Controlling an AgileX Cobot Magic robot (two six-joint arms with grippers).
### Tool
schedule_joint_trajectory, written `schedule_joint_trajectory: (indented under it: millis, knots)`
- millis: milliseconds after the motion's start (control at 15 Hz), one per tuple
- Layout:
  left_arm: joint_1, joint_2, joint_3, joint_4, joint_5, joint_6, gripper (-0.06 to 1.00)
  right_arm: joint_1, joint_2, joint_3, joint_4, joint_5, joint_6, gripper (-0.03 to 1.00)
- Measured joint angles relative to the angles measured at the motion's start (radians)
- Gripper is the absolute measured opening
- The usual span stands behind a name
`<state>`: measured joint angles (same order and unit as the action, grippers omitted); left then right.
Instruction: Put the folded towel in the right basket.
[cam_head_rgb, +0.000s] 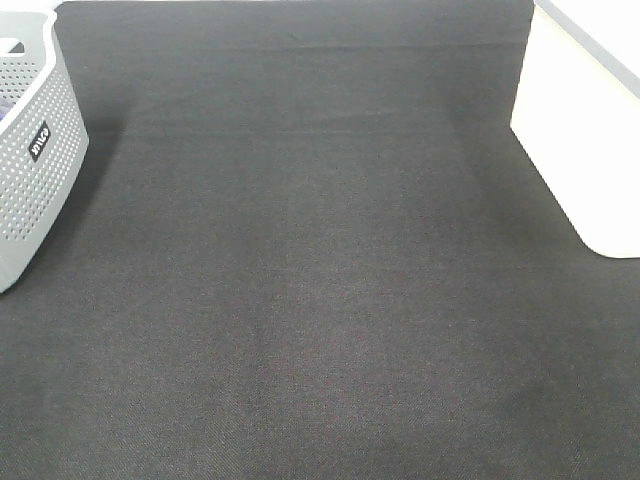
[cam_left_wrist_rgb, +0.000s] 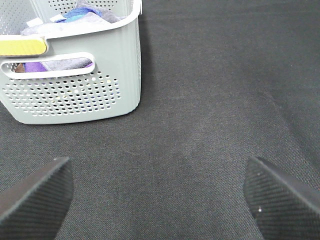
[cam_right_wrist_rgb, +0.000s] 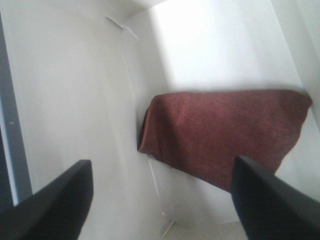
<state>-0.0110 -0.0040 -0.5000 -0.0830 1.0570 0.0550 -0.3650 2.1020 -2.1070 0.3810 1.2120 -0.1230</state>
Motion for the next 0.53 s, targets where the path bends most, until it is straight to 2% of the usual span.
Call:
schedule_joint_trajectory:
  millis: [267,400,533]
  knots:
    - [0.000,0.000,0.000,0.000,0.000,0.000,0.87,0.002,-0.066,0.000,0.033,0.001,0.000,0.76]
    - [0.000,0.000,0.000,0.000,0.000,0.000,0.87,0.035,-0.124,0.000,0.049,0.001,0.000,0.76]
    - [0.000,0.000,0.000,0.000,0.000,0.000,0.87,0.106,-0.181,0.000,0.031,0.002,0.000,0.76]
